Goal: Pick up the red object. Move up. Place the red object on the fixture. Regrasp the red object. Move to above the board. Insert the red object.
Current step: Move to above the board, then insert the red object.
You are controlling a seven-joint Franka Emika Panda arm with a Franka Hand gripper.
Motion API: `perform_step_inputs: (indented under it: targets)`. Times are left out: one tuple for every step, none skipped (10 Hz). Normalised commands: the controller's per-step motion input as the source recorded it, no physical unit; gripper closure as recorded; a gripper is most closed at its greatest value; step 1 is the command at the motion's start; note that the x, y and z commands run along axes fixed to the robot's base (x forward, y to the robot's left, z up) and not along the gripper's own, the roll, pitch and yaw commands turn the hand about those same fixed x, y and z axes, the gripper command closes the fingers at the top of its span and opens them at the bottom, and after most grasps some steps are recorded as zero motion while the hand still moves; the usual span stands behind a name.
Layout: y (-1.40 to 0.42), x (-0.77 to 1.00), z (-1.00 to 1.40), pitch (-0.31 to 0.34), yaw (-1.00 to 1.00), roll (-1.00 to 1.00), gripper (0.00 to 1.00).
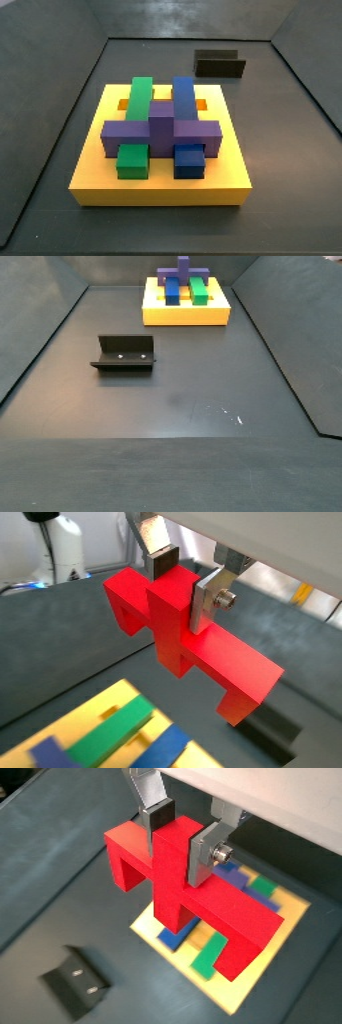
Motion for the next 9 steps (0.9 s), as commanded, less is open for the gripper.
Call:
perform_step_inputs:
  targets:
    - [-0.08, -0.09, 0.02, 0.051, 0.03, -1.00, 1.00]
    - [-0.06, -0.08, 0.02, 0.011, 0.02, -0.83, 1.00]
    - [-0.01, -0.07, 0.00, -0.029, 0.01, -0.52, 1.00]
    - [0.00, -0.05, 0.00, -0.036, 0.00, -0.30, 1.00]
    - [0.00, -0.02, -0.36, -0.061, 0.00, -0.18, 1.00]
    - [0.00, 0.00, -0.56, -0.043, 0.00, -0.15, 1.00]
    - [0.00, 0.00, -0.75, -0.027, 0.00, -0.20, 1.00]
    - [0.30, -0.07, -0.80, -0.087, 0.00, -0.19, 1.00]
    - [0.30, 0.00, -0.68, -0.116, 0.07, -0.25, 1.00]
